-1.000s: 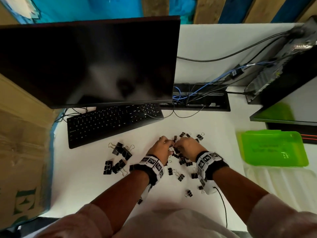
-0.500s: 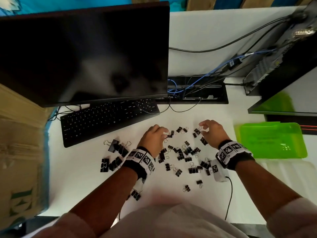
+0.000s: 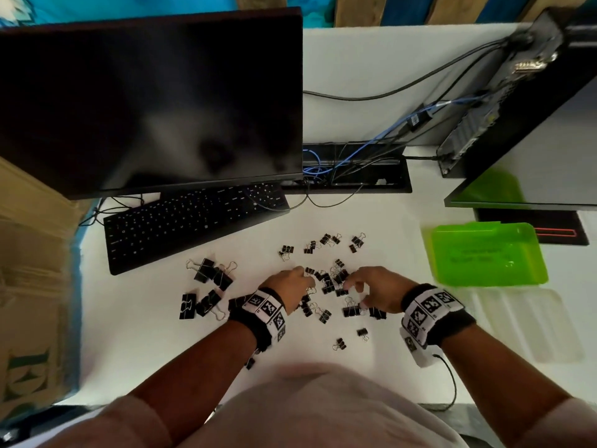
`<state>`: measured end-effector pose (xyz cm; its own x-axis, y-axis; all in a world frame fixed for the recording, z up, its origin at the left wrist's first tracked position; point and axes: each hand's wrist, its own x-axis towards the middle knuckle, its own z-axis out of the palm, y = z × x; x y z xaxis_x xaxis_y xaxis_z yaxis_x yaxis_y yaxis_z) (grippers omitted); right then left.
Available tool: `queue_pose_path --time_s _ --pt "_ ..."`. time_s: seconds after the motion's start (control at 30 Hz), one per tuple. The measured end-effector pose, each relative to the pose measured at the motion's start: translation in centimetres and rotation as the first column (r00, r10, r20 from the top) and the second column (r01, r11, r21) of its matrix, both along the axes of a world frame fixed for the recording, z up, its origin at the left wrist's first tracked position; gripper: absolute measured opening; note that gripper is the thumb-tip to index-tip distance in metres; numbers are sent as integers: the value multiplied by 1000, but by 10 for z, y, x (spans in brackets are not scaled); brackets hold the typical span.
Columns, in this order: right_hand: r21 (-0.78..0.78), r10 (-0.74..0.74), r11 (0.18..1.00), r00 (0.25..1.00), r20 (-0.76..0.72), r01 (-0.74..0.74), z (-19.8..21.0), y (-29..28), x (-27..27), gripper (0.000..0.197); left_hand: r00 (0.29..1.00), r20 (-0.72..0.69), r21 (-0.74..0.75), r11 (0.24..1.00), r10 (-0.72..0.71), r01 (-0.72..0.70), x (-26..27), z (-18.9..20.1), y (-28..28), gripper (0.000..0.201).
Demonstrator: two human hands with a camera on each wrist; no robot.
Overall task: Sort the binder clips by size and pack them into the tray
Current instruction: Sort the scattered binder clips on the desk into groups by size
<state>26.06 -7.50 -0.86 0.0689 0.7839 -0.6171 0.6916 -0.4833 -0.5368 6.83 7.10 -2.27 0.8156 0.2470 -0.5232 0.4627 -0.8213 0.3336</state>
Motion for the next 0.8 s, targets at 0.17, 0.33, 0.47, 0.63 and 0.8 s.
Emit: queue_pose_path --time_s 0.17,0.33,0.47,0.63,0.8 --pt "6 118 993 985 124 -119 -3 -6 -25 27 999 44 8 1000 -19 19 0 -1 -4 22" --pt "64 14 998 992 126 -22 10 -8 -21 18 991 79 -21 994 105 -104 -3 19 -2 19" --pt "174 -16 985 998 57 6 32 5 -29 15 938 197 -105 957 286 -270 -28 45 9 12" --pt "177 166 973 983 -75 -150 35 28 -87 11 907 179 -149 922 382 -358 -93 58 2 15" --pt "83 297 953 950 -93 -290 1 36 -144 25 782 190 -191 803 594 -564 -175 29 -25 14"
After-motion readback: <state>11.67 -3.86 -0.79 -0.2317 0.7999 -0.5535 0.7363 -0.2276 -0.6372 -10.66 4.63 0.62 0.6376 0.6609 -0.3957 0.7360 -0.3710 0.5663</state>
